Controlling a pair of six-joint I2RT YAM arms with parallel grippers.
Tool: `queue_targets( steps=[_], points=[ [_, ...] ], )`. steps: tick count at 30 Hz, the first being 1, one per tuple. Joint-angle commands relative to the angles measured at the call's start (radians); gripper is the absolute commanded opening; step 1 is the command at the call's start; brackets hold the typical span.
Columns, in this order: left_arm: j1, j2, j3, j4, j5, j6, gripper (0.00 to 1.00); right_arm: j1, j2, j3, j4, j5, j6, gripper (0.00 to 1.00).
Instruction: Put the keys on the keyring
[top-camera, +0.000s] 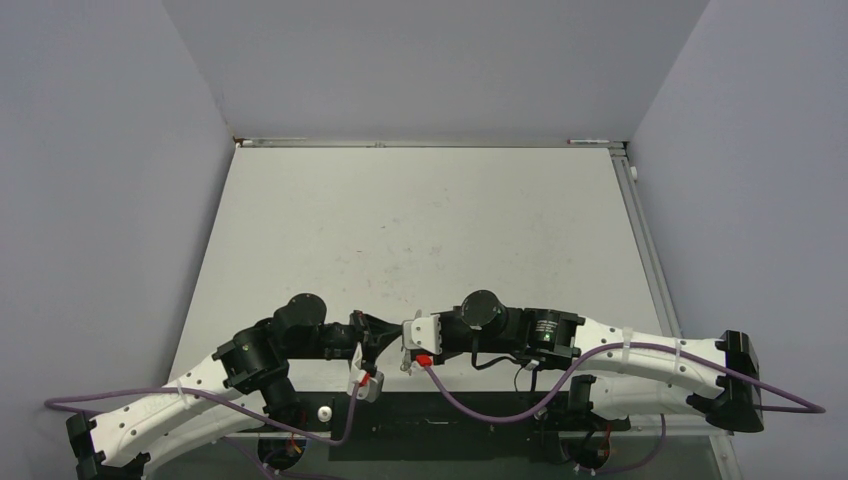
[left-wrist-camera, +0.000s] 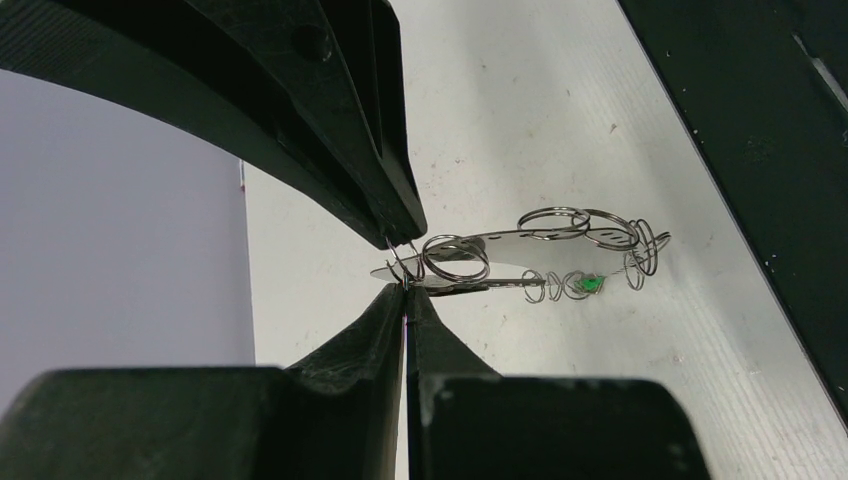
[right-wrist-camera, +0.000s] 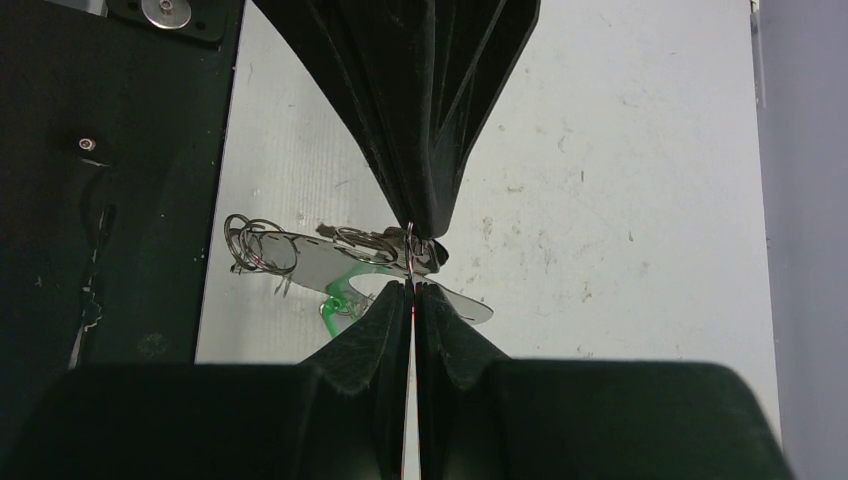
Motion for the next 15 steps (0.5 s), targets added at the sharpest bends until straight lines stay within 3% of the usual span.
queue_targets(
  steps=[1, 15],
  points=[
    [-0.008, -0.009, 0.003, -0.017, -0.001, 0.009, 0.00, -0.006, -0.041, 0.058, 0.066, 0.015, 0.009, 0.05],
    [-0.006, -0.024, -0.012, 0.031, -0.013, -0.019, 0.00, -0.006, -0.041, 0.057, 0.066, 0.018, 0.010, 0.05]
  ],
)
